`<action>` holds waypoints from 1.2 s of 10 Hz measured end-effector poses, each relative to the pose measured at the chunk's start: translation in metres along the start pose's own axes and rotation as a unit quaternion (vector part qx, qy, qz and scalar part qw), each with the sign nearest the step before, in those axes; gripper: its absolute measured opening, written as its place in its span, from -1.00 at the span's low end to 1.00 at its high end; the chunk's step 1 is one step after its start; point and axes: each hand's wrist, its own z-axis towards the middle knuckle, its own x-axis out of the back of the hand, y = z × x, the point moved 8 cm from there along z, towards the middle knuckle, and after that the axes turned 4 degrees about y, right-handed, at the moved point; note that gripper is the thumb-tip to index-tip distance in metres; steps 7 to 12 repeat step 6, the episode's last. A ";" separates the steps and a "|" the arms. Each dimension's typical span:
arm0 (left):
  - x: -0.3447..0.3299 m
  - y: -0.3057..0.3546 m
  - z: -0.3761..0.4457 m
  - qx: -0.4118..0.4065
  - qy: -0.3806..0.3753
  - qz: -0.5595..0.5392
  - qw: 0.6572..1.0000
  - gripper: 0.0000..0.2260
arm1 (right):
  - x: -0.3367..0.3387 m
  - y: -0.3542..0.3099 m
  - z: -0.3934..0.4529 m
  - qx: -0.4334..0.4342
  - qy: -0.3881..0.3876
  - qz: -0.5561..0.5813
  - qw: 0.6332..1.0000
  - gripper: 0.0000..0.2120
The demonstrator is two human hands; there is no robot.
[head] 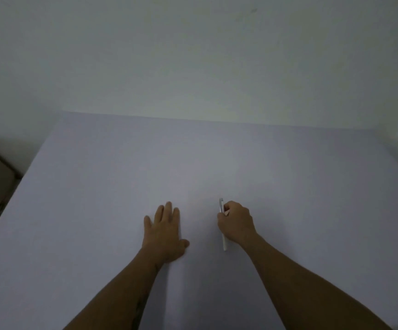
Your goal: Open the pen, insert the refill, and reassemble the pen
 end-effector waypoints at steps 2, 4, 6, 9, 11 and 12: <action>-0.007 -0.002 -0.002 -0.010 0.005 -0.006 1.000 -0.12 | -0.024 -0.001 0.007 0.015 -0.018 -0.102 0.994 -0.83; -0.010 -0.005 -0.003 -0.019 0.018 0.003 1.000 -0.14 | -0.035 -0.005 0.009 0.030 -0.010 -0.118 0.992 -0.80; -0.001 -0.002 -0.002 -0.009 -0.011 0.012 1.000 -0.15 | -0.018 -0.007 0.002 0.022 -0.011 -0.103 0.994 -0.70; -0.001 -0.002 -0.002 -0.009 -0.011 0.012 1.000 -0.15 | -0.018 -0.007 0.002 0.022 -0.011 -0.103 0.994 -0.70; -0.001 -0.002 -0.002 -0.009 -0.011 0.012 1.000 -0.15 | -0.018 -0.007 0.002 0.022 -0.011 -0.103 0.994 -0.70; -0.001 -0.002 -0.002 -0.009 -0.011 0.012 1.000 -0.15 | -0.018 -0.007 0.002 0.022 -0.011 -0.103 0.994 -0.70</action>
